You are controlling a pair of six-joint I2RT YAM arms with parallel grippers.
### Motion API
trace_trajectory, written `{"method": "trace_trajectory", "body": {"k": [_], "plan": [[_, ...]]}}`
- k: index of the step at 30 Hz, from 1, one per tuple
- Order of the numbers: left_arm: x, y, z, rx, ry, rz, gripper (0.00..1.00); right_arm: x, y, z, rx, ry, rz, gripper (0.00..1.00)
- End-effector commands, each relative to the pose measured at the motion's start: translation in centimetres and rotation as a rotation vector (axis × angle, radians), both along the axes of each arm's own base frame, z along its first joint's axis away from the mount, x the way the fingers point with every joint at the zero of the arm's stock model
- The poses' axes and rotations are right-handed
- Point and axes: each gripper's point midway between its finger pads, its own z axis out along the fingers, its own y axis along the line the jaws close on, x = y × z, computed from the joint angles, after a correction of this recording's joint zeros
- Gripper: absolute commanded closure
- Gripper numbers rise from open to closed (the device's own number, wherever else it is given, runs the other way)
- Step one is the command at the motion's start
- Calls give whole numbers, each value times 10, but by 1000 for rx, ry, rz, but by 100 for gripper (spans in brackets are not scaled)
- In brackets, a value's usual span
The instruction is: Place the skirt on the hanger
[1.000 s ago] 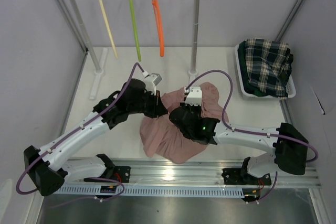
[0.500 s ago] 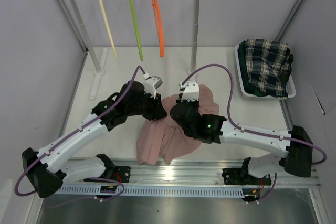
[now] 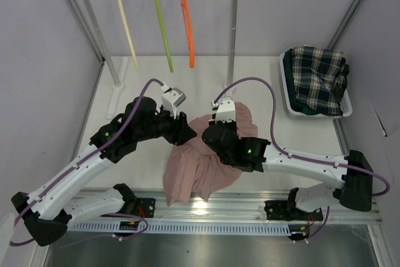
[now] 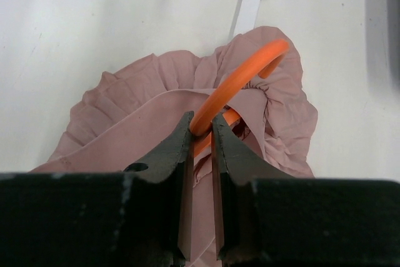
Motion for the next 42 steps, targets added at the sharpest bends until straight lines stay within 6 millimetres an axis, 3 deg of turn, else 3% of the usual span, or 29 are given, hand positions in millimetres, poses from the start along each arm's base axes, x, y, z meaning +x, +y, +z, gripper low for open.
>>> {"method": "trace_trajectory", "body": {"k": [1,2,6,16,19,21,22,23,25,35,39,42], "plan": [[-14,-7,2,-5,-21,-93,49,3,6,35,84,-53,-2,100],[-15,-10,6,-18,-33,-98,49,3,6,38,84,-56,-4,100],[-22,-19,-7,9,-16,-121,49,4,10,44,78,-64,1,100],[-18,-37,-26,107,-25,-92,51,3,7,57,102,-69,6,100],[-15,-35,-32,150,-33,-67,55,2,5,64,123,-71,9,100],[-16,-35,-37,165,-33,-63,66,0,3,70,137,-75,13,100],[-18,-35,-37,161,-33,-65,72,0,2,74,145,-78,13,100],[-11,-31,-35,171,-54,-21,89,0,2,77,147,-79,15,100],[-10,-28,-32,161,-70,-7,98,-1,0,80,150,-80,14,100],[-3,-13,7,38,-191,84,100,-4,-5,95,184,-73,29,99],[-3,-10,6,47,-190,92,100,-5,-6,96,189,-60,47,82],[-5,-9,8,26,-186,96,100,-5,-7,99,200,-51,54,53]]}}
